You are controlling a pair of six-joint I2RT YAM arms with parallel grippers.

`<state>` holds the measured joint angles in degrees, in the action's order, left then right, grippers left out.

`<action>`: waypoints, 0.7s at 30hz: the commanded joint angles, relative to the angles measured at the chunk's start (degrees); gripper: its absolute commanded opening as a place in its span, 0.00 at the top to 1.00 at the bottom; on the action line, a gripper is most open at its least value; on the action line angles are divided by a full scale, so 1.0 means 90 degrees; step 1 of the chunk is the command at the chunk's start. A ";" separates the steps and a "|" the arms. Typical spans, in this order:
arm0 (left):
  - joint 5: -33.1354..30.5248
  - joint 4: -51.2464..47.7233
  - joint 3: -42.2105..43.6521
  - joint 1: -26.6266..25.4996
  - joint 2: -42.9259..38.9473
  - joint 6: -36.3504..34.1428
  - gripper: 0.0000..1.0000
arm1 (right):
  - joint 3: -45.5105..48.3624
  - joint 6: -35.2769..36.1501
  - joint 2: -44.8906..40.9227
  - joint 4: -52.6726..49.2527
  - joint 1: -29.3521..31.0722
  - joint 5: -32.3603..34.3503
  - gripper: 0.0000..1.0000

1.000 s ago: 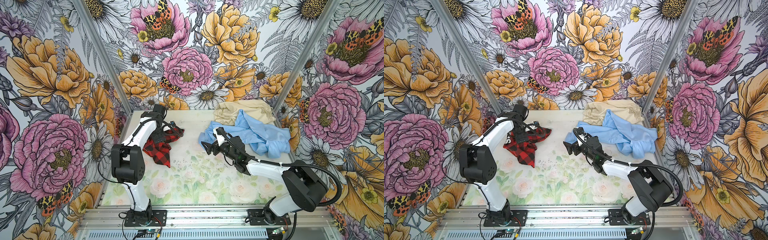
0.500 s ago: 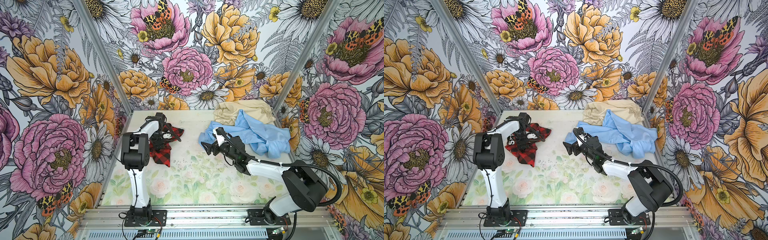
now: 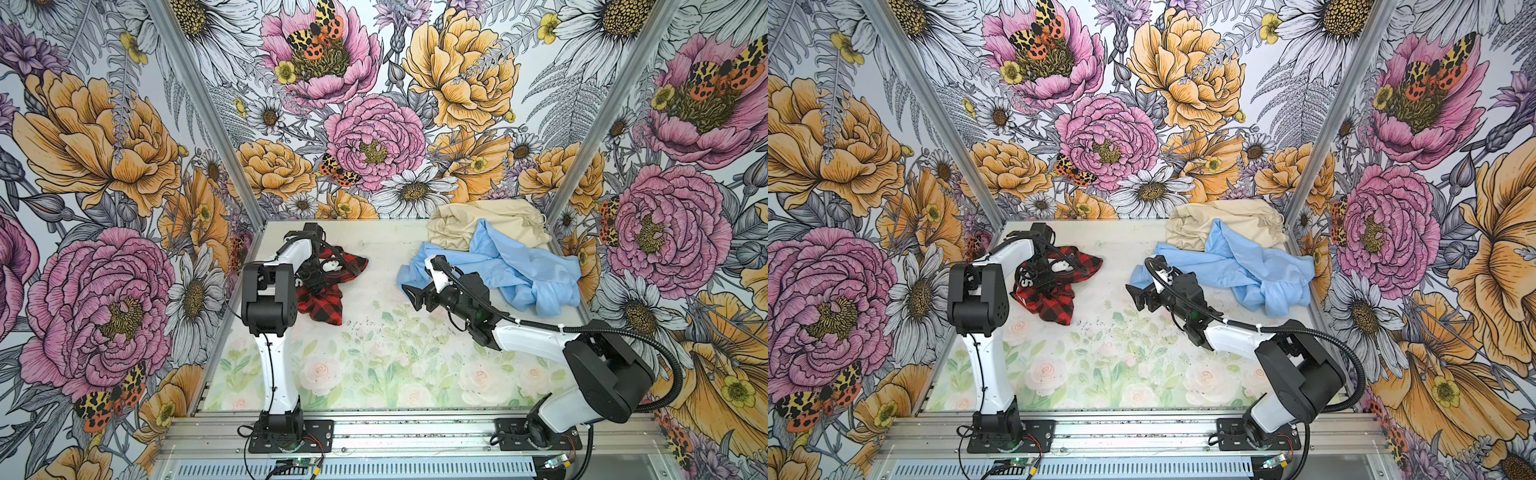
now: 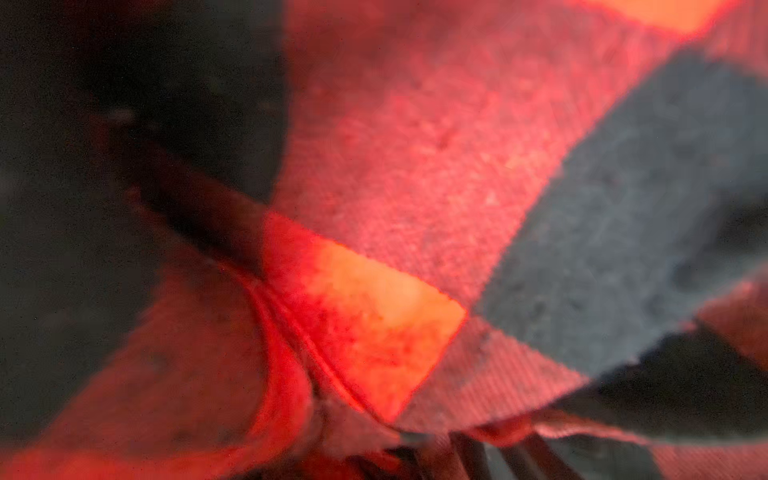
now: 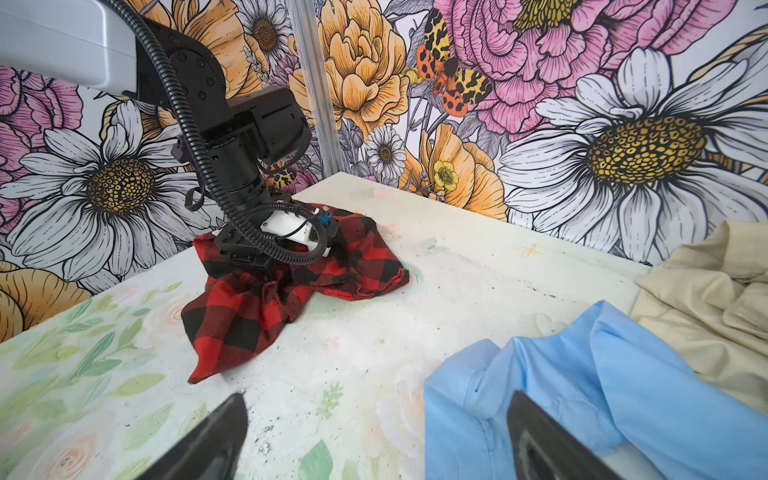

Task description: Pick out a specific cloth from the pile

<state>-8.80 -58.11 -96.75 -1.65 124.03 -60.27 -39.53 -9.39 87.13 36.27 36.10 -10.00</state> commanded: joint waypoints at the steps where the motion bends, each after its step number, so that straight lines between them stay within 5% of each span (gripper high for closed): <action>1: 0.1294 -0.0312 0.0279 -0.0034 0.0653 -0.0133 0.45 | -0.0042 0.0063 0.0067 0.0079 0.0042 -0.0071 0.03; 2: 0.1333 -0.0348 0.0279 -0.0058 0.0677 -0.0135 0.52 | -0.0042 0.0074 0.0050 0.0072 0.0046 -0.0071 0.03; 3: 0.1330 -0.0376 0.0300 -0.0087 0.0691 -0.0140 0.69 | -0.0032 0.0076 0.0031 0.0073 0.0043 -0.0062 0.03; 4: 0.1281 -0.0366 0.0301 -0.0108 0.0703 -0.0130 0.98 | -0.0023 0.0089 0.0009 0.0065 0.0047 -0.0061 0.03; 13: 0.0178 0.0178 -0.0072 -0.0349 0.0096 0.0594 1.00 | 0.0019 0.0223 -0.0081 -0.0002 0.0042 0.0122 0.03; 21: 0.0534 0.0414 -0.1233 -0.0212 -0.1163 0.2126 1.00 | 0.0017 0.0213 -0.0150 -0.0042 0.0051 0.0187 0.03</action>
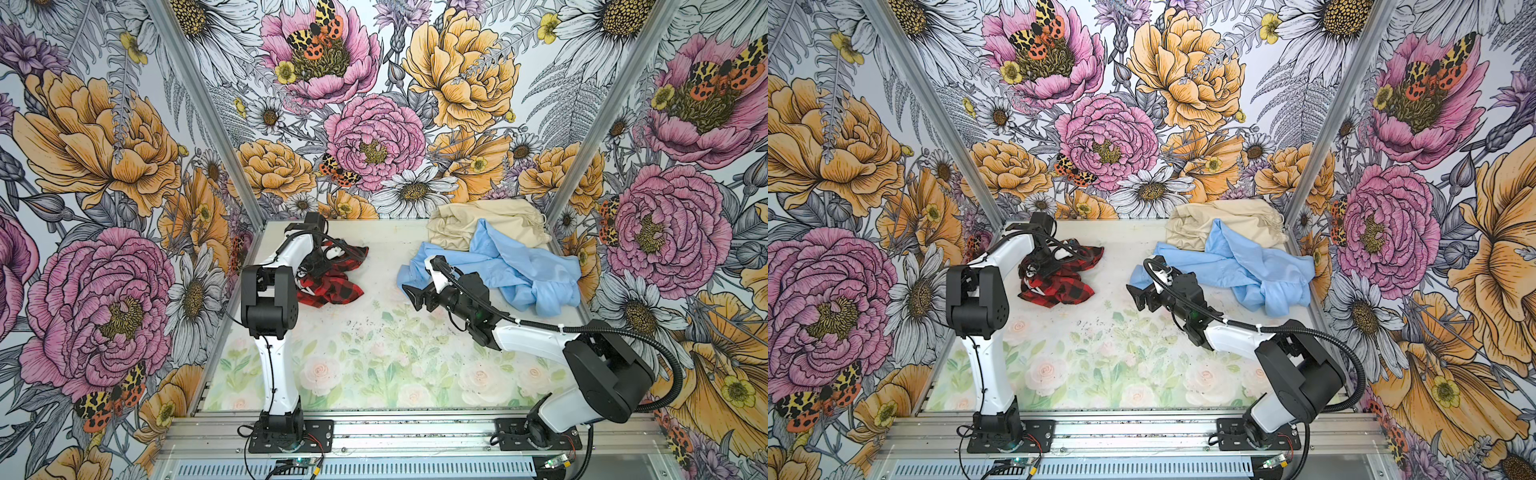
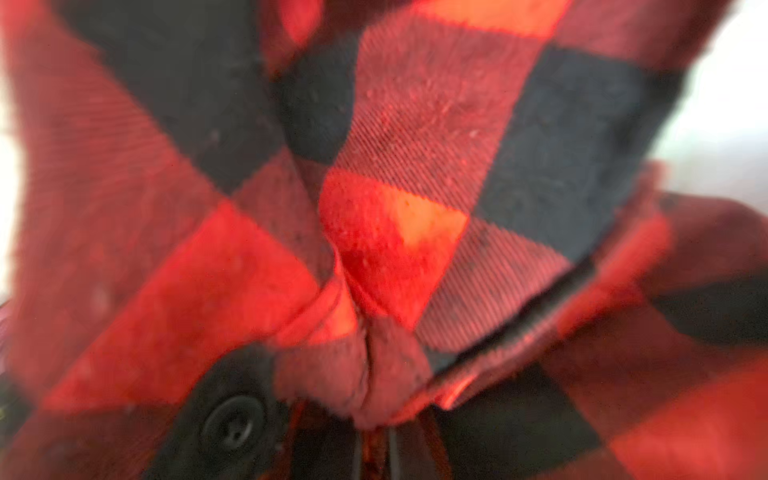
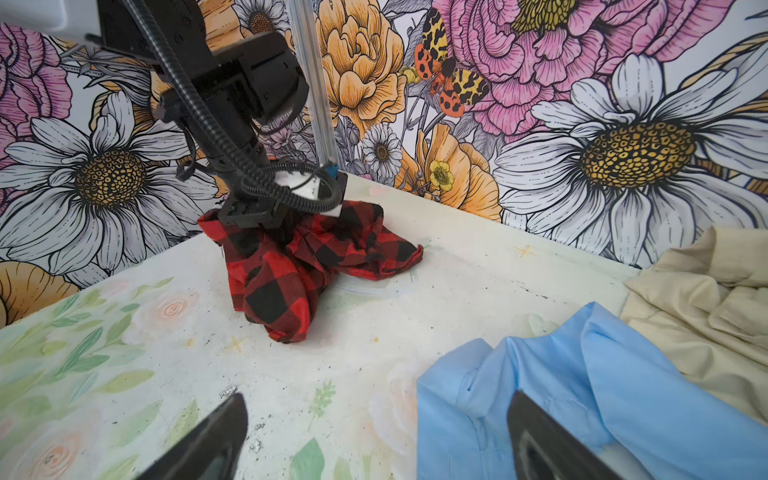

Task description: Pick out a specific cloth from the pile

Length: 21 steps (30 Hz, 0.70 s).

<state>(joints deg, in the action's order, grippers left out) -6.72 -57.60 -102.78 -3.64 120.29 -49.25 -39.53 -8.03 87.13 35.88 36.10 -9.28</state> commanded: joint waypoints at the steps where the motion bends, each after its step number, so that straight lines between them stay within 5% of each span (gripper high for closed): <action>1: 0.0262 0.0399 -0.0680 -0.0004 -0.0819 0.1118 1.00 | 0.0022 0.0071 -0.0157 -0.0004 0.0047 0.0118 0.03; 7: -0.1297 0.0763 -0.1443 -0.0028 -0.0929 0.3561 1.00 | 0.0027 0.0092 -0.0179 -0.0018 0.0043 0.0186 0.03; 11: -0.1871 0.0041 -0.2059 -0.0093 -0.0858 0.4794 1.00 | 0.0027 0.0103 -0.0162 -0.0022 0.0044 0.0209 0.03; 16: -0.2673 -0.0855 -0.1988 -0.0188 -0.0783 0.5622 1.00 | 0.0014 0.0072 -0.0111 0.0015 0.0045 0.0173 0.03; 21: -0.4782 -0.1023 -0.1297 -0.0698 -0.0676 0.5416 1.00 | 0.0020 0.0043 -0.0116 0.0027 0.0042 0.0162 0.03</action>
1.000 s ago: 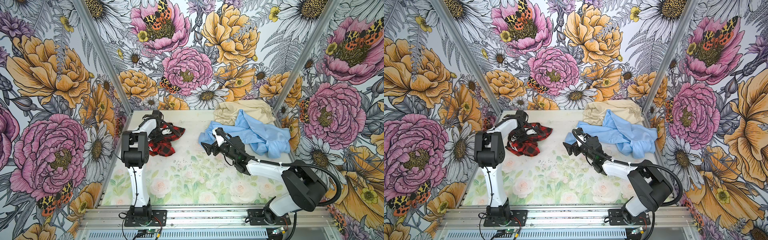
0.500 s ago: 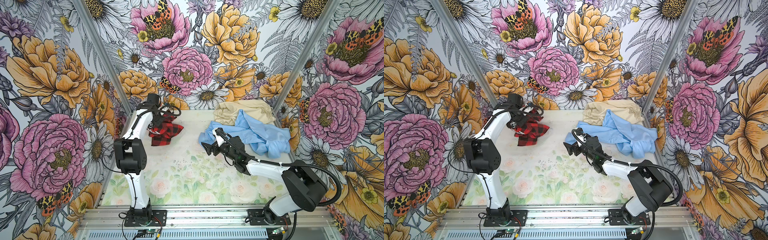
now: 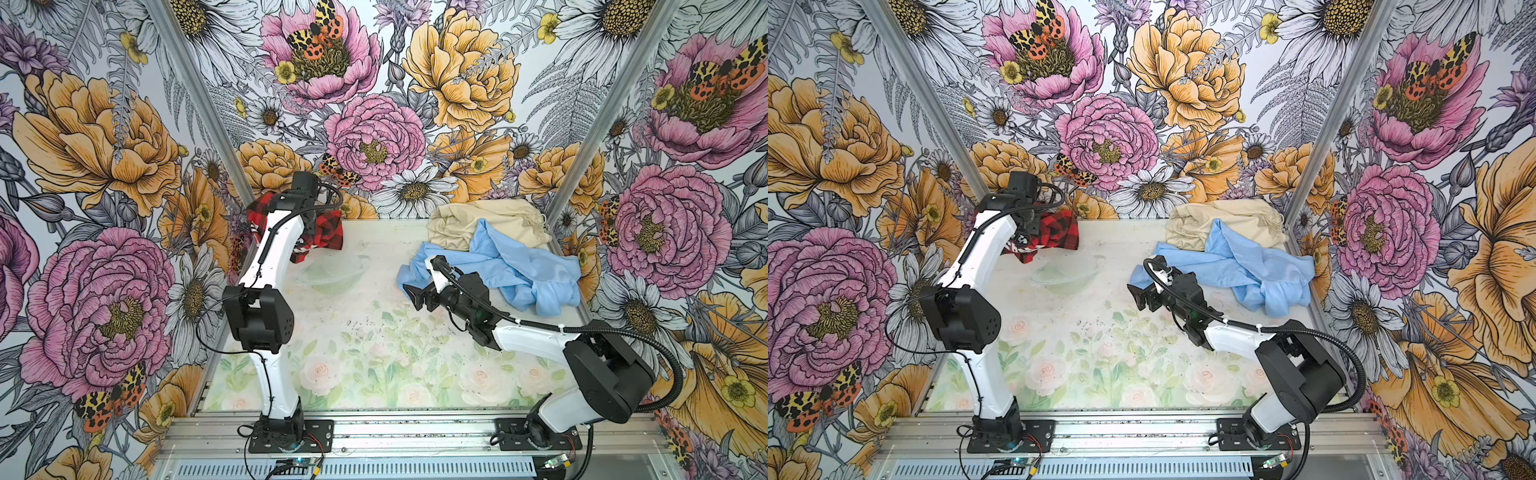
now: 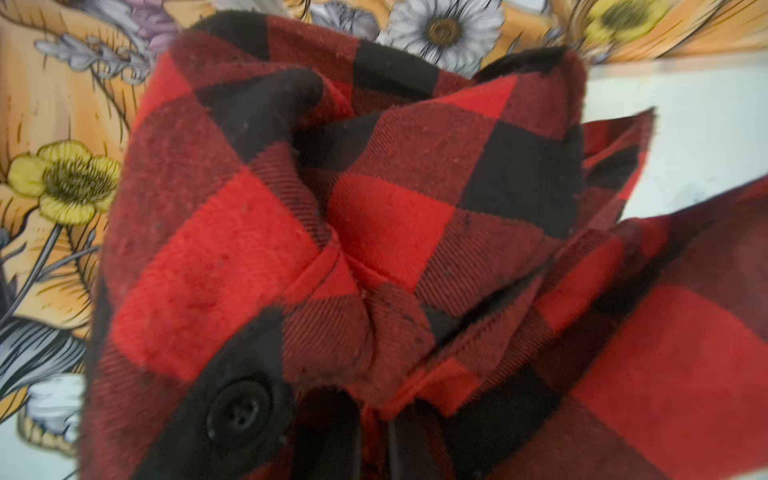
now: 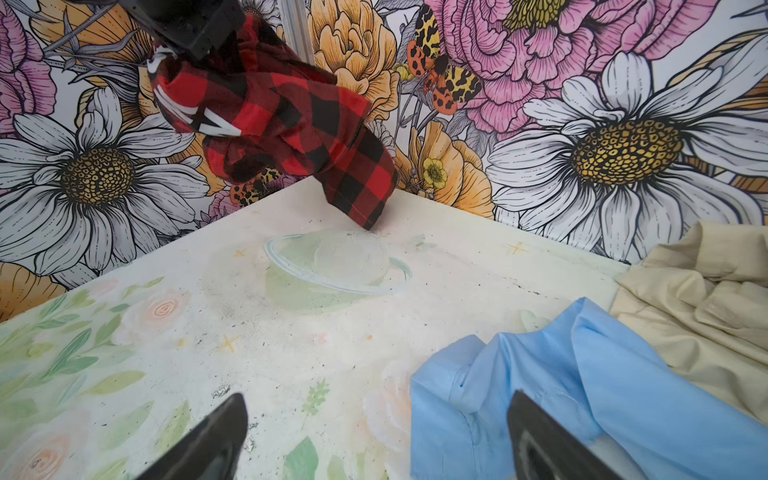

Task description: Pick out a specific cloth from the pile

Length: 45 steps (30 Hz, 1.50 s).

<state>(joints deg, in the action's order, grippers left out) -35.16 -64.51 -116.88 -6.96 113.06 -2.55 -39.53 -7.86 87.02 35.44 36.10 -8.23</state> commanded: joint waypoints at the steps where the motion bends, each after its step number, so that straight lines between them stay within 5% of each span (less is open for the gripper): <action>1: -0.1920 -0.0263 0.0361 -0.0454 0.0174 0.0122 1.00 | 0.0027 0.0031 -0.0114 0.0071 0.0044 0.0050 0.03; 6: -0.2911 -0.0482 0.0736 -0.1096 0.0783 -0.0573 1.00 | 0.0027 0.0025 -0.0110 0.0071 0.0043 0.0045 0.03; 11: -0.2853 -0.0713 0.1079 -0.1746 0.1426 -0.1185 1.00 | 0.0032 0.0025 -0.0107 0.0081 0.0040 0.0055 0.03; 13: -0.2163 -0.0894 0.1068 -0.1908 0.1611 -0.1309 1.00 | 0.0036 0.0036 -0.0118 0.0081 0.0037 0.0062 0.03; 19: 0.1634 -0.1260 0.0717 -0.1717 0.1663 -0.1738 1.00 | 0.0046 0.0024 -0.0158 0.0098 0.0046 0.0053 0.03; 29: 0.7020 -0.1555 -0.0070 -0.0123 0.2277 -0.2023 1.00 | 0.0066 0.0014 -0.0170 0.0121 0.0036 0.0046 0.03; 36: 0.9047 -0.1586 -0.0505 0.0874 0.3146 -0.1362 1.00 | 0.0048 0.0014 -0.0111 0.0129 0.0039 0.0027 0.03; 44: 0.9903 -0.1575 -0.0806 0.1252 0.3167 -0.1226 0.99 | 0.0047 0.0063 -0.0080 0.0125 0.0032 0.0074 0.03; 45: 0.9731 -0.1575 -0.0901 0.1247 0.3161 -0.1137 0.92 | 0.0046 0.0058 -0.0070 0.0128 0.0049 0.0065 0.03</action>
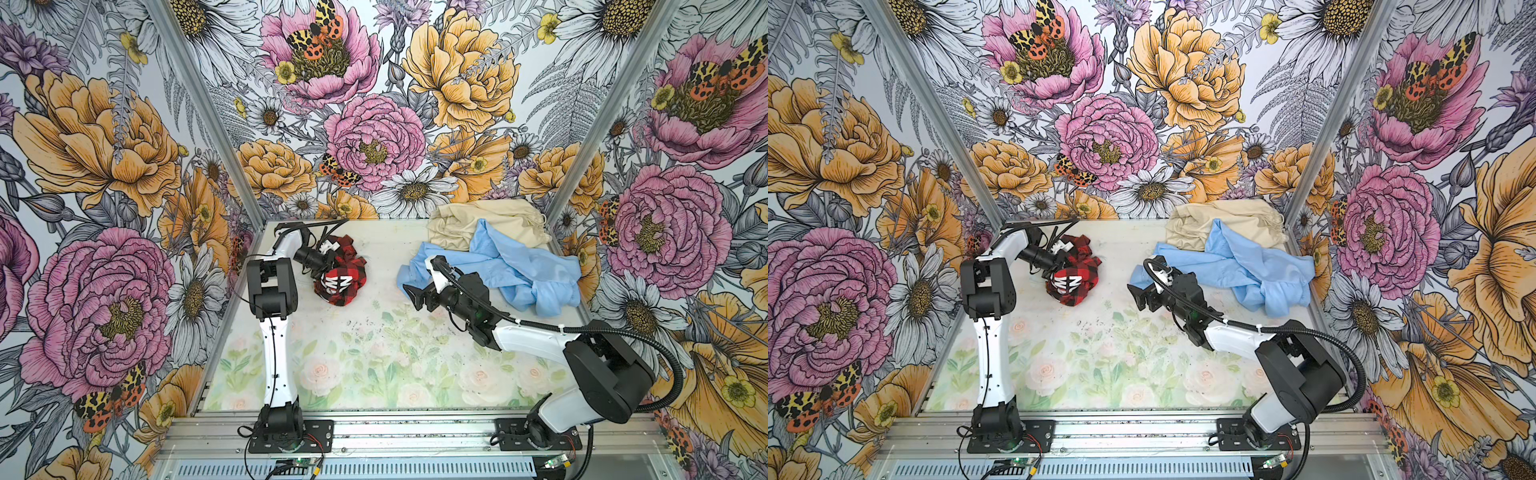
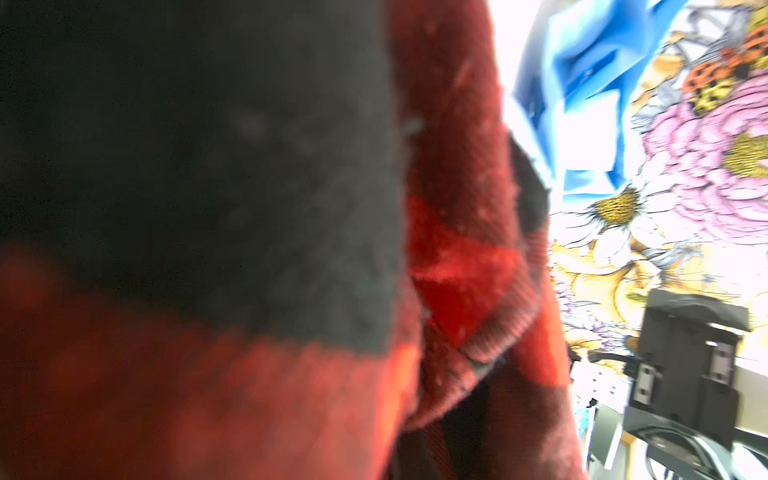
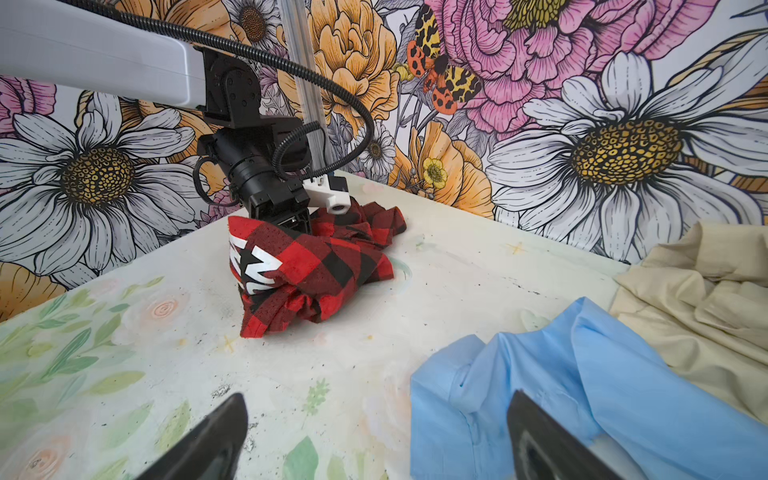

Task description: Pick out a specific cloth from the pile

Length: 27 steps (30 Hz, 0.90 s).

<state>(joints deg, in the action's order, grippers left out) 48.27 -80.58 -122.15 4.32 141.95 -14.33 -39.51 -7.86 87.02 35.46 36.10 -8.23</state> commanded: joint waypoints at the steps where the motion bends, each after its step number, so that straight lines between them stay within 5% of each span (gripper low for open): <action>1: 0.0174 0.0213 -0.0429 -0.0016 -0.0058 0.0254 0.91 | 0.0035 0.0045 -0.0051 0.0127 0.0041 0.0055 0.03; 8: -0.2138 0.0378 -0.1263 -0.0089 0.0216 0.0661 0.71 | 0.0034 0.0005 -0.0060 0.0144 0.0041 0.0055 0.03; 16: -0.2735 0.0407 -0.1673 -0.0143 0.0300 0.0620 0.44 | 0.0044 0.0027 -0.0094 0.0131 0.0040 0.0089 0.03; 20: -0.3378 0.0667 -0.1494 -0.0308 -0.0241 0.0581 0.28 | 0.0044 0.0026 -0.0088 0.0124 0.0032 0.0103 0.03; 27: -0.5215 0.1444 -0.0707 -0.0527 -0.1601 0.0806 0.22 | 0.0053 0.0012 -0.0109 0.0124 0.0032 0.0124 0.03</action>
<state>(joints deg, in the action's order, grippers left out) 11.46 -72.62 -129.82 -0.21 134.26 -7.81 -39.46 -7.88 87.02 35.48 36.10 -7.79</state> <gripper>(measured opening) 0.776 0.973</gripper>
